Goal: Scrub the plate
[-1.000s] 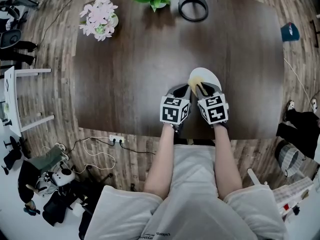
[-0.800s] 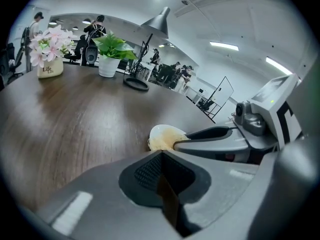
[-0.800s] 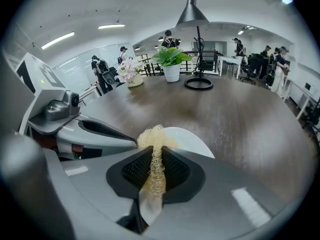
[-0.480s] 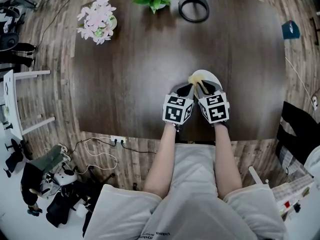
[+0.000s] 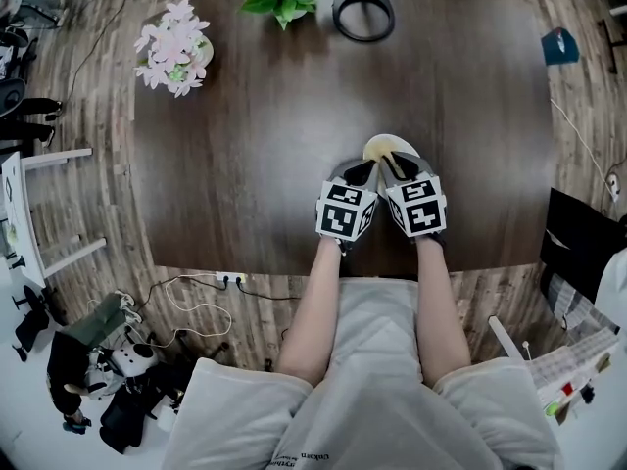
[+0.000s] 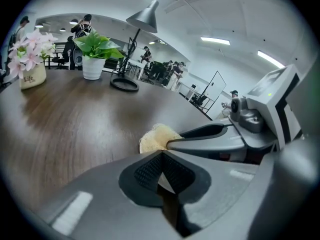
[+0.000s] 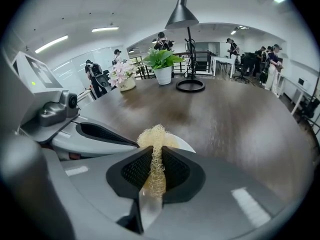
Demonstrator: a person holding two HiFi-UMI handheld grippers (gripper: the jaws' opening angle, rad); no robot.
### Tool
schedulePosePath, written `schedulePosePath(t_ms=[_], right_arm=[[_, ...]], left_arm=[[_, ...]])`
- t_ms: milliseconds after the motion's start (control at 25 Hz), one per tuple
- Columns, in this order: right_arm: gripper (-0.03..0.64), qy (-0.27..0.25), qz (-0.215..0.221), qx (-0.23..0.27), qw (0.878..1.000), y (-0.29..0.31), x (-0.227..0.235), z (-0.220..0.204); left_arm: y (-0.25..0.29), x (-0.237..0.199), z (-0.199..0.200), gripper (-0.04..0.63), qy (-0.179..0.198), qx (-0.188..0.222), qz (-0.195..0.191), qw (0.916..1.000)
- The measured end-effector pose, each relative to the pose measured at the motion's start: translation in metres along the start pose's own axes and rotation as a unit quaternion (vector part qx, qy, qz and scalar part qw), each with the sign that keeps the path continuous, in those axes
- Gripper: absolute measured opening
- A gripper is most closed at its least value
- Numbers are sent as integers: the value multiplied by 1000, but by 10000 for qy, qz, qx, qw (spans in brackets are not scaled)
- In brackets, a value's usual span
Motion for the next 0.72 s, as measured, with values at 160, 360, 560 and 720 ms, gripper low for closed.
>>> schedulePosePath(t_ms=[160,360,560,720], right_arm=[[72,70,3,15,10000,-2,3,-2],[72,81,-13,42,10000,-7,8,-6],[72,96,-29,22,9999,-13,12,-13],[72,92,-88,-28,9999,-22,16,-21]], left_arm=[[2,3,0,2,-36,-6,-34,10000],[0,6,-1,2,-155,50,3,9999],[-3,11,-4,2,-205,61,37,9998],[-5,18,-7,2,-212,79,36,9997]])
Point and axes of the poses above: the fingertips, and each gripper's own axes: y forward along the fingers, x to its right, z out of its top, the point moved 1 cm from there along -y, backward along the fingers, and after that the axes turned 11 degrees about y, right-handed, at the moved point
